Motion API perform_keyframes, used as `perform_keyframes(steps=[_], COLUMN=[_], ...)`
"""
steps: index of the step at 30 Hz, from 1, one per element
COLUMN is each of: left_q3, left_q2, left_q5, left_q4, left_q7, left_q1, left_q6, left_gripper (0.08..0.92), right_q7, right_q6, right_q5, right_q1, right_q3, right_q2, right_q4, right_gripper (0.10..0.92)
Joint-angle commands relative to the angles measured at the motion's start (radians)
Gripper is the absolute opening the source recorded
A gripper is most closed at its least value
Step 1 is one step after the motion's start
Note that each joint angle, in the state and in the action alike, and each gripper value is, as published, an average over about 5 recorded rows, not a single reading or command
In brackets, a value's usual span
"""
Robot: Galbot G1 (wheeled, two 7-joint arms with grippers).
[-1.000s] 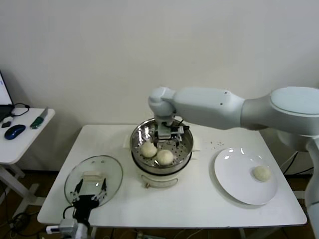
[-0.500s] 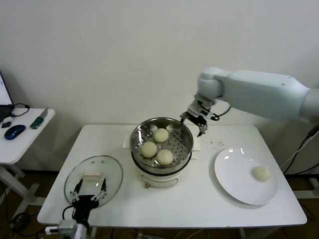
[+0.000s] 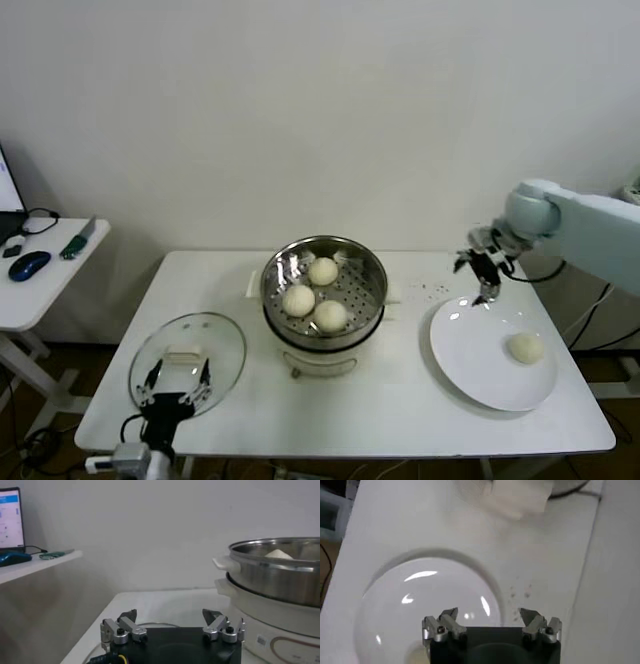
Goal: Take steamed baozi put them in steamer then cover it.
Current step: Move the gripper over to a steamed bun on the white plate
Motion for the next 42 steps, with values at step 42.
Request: perform_keyframes(steps=[42], left_q3=[-0.003], left_q2=[-0.025], left_q5=[0.036], left_q4=[0.007], left_q7=[-0.007], left_q1=[0.003], left_q6=[0.012], left_gripper=[0.823], right_q7=[-0.054], right_q6=[0.085], right_q5=[-0.355], right_q1=[-0.495], right_q3=[0.463], right_q2=[0.028], right_q4=[-0.367], right_gripper=[0.752])
